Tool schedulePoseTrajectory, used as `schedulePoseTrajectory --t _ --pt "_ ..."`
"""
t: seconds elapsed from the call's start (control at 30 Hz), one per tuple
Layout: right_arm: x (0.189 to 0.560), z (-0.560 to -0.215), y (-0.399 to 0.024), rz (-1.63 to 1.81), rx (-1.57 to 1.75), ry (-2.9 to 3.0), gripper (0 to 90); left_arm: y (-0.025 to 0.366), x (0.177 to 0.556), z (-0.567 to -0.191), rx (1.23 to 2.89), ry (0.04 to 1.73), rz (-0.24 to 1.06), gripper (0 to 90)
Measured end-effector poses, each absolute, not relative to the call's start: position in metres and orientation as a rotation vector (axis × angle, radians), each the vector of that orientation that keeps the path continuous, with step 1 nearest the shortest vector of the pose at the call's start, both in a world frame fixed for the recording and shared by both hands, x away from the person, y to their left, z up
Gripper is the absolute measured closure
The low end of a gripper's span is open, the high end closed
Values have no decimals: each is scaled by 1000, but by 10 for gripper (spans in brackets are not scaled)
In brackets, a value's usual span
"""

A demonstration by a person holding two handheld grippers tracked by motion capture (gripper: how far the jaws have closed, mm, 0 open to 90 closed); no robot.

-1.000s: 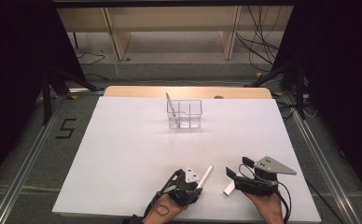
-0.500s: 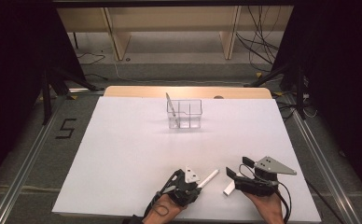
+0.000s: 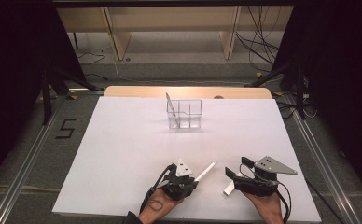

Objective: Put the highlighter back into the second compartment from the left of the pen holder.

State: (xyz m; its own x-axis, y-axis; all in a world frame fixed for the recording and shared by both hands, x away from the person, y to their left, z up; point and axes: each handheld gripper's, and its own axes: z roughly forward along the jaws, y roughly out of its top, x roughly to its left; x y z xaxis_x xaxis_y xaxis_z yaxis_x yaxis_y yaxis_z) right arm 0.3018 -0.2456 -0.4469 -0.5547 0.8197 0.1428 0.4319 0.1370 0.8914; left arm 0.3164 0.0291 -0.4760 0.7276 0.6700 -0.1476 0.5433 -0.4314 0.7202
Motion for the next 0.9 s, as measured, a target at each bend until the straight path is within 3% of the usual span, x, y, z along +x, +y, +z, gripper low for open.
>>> schedulePoseTrajectory --t 0.9 --pt "308 -448 -230 1674 1326 2087 246 62 323 -464 1918 874 233 778"
